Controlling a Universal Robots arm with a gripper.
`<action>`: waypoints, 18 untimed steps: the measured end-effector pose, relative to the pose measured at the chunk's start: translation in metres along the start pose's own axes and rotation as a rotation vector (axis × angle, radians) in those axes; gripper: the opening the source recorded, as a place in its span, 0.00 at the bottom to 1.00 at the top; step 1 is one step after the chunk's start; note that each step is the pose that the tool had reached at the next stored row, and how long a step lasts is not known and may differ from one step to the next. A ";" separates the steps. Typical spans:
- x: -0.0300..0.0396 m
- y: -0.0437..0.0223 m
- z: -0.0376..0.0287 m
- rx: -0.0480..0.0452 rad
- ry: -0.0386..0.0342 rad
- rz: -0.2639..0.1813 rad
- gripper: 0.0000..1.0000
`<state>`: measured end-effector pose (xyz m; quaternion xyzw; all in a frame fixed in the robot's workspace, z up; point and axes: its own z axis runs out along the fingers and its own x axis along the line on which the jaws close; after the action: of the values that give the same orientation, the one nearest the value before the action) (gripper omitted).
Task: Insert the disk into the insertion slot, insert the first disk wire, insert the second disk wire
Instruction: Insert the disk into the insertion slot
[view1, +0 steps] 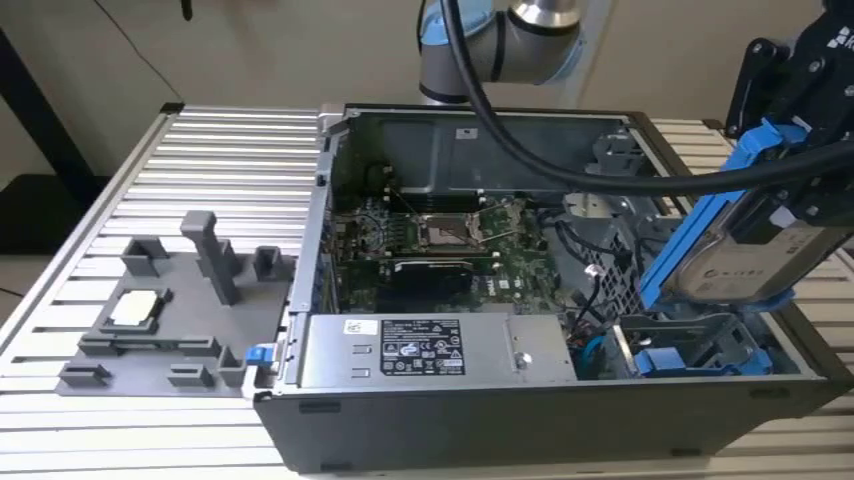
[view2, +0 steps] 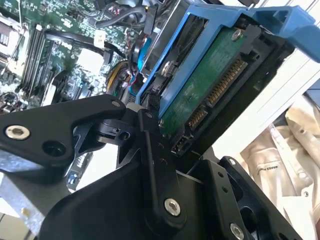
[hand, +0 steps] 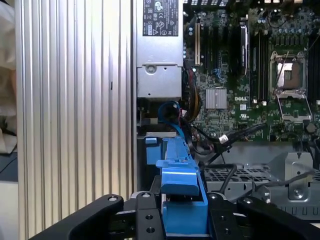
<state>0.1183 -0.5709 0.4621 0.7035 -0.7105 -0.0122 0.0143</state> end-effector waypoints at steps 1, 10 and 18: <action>-0.0002 -0.0001 0.0013 0.0000 0.0002 -0.001 0.33; -0.0009 -0.0005 0.0140 0.0000 0.0004 -0.007 0.33; -0.0009 -0.0021 0.0233 0.0001 0.0007 -0.017 0.33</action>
<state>0.1195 -0.5700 0.4387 0.7096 -0.7043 -0.0121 0.0144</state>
